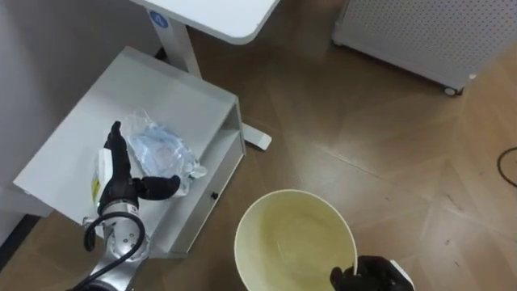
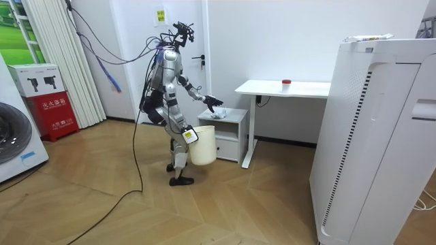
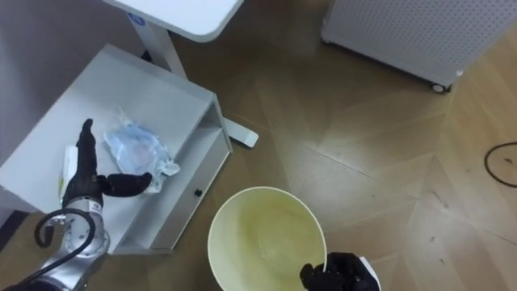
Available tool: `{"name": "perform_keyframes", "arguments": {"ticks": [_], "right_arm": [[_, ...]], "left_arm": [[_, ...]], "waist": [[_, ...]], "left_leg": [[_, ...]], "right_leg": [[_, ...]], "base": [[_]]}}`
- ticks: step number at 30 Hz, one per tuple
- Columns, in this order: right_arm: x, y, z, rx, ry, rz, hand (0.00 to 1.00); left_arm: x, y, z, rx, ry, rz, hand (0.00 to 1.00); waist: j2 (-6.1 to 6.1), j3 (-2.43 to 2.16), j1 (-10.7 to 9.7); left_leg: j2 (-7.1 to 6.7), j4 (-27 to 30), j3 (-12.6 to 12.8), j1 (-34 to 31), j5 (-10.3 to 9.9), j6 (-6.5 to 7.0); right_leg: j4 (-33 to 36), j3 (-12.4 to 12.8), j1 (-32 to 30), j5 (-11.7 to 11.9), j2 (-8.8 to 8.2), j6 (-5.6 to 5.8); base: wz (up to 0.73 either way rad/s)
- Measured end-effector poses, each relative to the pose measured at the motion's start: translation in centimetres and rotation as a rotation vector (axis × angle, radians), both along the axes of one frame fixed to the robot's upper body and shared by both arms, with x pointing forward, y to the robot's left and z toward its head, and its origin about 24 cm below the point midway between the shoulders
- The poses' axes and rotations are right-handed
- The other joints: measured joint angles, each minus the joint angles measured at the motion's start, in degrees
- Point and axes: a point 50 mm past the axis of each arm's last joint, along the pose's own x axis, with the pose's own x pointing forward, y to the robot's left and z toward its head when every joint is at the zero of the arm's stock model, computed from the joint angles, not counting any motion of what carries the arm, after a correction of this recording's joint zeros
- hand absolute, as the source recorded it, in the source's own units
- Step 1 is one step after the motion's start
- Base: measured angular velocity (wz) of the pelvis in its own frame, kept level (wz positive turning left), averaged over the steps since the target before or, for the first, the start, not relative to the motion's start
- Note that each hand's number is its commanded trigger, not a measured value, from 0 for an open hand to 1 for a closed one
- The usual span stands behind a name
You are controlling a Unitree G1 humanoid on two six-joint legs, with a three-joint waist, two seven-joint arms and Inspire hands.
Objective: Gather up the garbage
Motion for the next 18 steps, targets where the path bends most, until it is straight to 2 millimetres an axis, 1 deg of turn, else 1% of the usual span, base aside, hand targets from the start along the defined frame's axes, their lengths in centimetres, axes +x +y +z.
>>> {"name": "perform_keyframes", "arguments": {"ticks": [2, 5, 8, 9, 10, 11, 13, 18], "right_arm": [[0.1, 0.1, 0.1, 0.0, -0.003, 0.008, 1.0], [0.3, 0.4, 0.3, 0.007, -0.011, 0.006, 1.0], [0.3, 0.6, 0.2, 0.015, -0.005, 0.011, 1.0], [0.3, 0.6, 0.2, 0.014, -0.004, 0.013, 1.0], [0.3, 0.6, 0.2, 0.014, -0.003, 0.013, 1.0], [0.2, 0.6, 0.2, 0.016, -0.002, 0.014, 1.0], [0.2, 0.7, 0.1, 0.019, 0.002, 0.016, 1.0], [0.2, 0.7, 0.0, 0.045, 0.016, -0.004, 1.0]], "left_arm": [[0.1, 0.0, 0.2, 0.008, -0.015, 0.016, 0.0], [0.6, -0.3, 0.9, 0.026, -0.032, -0.002, 0.0], [1.0, -0.5, 1.4, 0.043, -0.043, -0.014, 0.0], [1.0, -0.6, 1.5, 0.054, -0.042, -0.019, 0.0], [1.1, -0.6, 1.6, 0.076, -0.042, -0.03, 0.0], [1.1, -0.7, 1.6, 0.095, -0.041, -0.039, 0.0], [1.1, -0.7, 1.6, 0.11, -0.035, -0.046, 0.0], [1.0, -0.5, 1.2, 0.13, -0.001, -0.044, 0.0]], "waist": [[0.0, 0.05, -0.2], [-0.01, 0.07, -0.9], [-0.05, 0.08, -1.4], [-0.11, 0.12, -1.5], [-0.35, 0.28, -1.5], [-0.53, 0.39, -1.5], [-0.65, 0.47, -1.5], [-0.67, 0.48, -1.7]], "left_leg": [[0.56, 0.5, 0.1, -0.5, -0.8, -0.13], [0.32, 0.8, 0.1, -1.1, -0.9, -0.07], [0.24, 1.2, 0.0, -1.2, -0.9, -0.13], [0.22, 1.3, 0.0, -1.2, -1.0, -0.18], [0.27, 1.6, 0.1, -1.1, -1.2, -0.22], [0.37, 1.9, 0.1, -1.1, -1.3, -0.29], [0.56, 2.1, 0.1, -1.2, -1.4, -0.33], [1.05, 2.7, 0.4, -1.2, -2.0, -0.28]], "right_leg": [[0.3, -0.4, -0.3, -0.4, 0.13, -0.12], [1.0, -0.6, -1.0, -0.9, -0.3, -0.11], [1.2, -0.6, -1.1, -1.2, -0.33, -0.11], [1.4, -0.5, -1.1, -1.2, -0.35, -0.12], [1.9, -0.4, -1.3, -1.4, -0.4, -0.19], [2.1, -0.4, -1.3, -1.6, -0.37, -0.26], [2.1, -0.4, -1.3, -1.6, -0.27, -0.34], [3.1, -0.5, -1.3, -2.0, -0.29, -0.46]], "base": [[-0.12], [0.05], [0.02], [0.0], [-0.04], [-0.04], [0.0], [-0.01]]}}
